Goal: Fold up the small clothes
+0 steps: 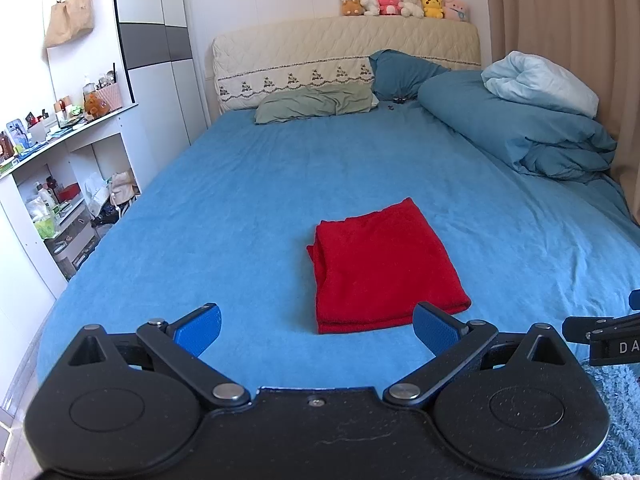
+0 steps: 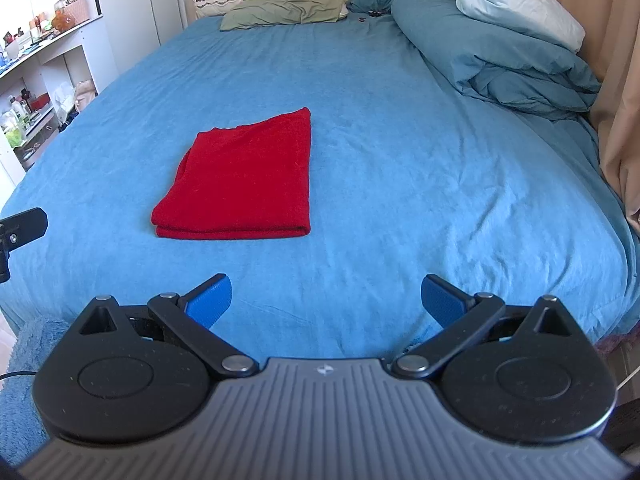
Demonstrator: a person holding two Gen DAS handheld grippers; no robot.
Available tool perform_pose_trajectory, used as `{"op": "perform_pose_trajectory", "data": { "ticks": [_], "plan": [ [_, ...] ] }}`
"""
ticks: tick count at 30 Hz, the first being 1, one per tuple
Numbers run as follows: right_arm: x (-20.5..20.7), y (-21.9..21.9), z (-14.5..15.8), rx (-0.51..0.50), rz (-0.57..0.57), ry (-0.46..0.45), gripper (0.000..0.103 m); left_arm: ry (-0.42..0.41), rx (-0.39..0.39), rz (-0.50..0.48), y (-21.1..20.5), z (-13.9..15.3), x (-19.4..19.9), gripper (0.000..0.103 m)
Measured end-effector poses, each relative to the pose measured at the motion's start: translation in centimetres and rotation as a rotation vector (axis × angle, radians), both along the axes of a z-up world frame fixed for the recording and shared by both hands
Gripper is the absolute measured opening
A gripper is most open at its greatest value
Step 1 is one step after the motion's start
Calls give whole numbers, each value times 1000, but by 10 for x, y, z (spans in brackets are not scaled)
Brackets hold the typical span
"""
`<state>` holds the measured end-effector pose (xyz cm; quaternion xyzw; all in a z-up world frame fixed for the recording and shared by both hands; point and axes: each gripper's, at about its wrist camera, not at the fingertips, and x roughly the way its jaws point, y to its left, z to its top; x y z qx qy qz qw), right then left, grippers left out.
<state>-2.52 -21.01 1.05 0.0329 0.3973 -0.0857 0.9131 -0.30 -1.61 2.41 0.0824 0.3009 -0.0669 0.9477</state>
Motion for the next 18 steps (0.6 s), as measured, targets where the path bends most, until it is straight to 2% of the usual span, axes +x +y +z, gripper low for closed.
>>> {"op": "perform_pose_trajectory", "data": {
  "ticks": [18],
  "plan": [
    [0, 1, -1, 6, -5, -1, 103, -14, -25, 2, 1, -2, -1, 103]
  ]
}}
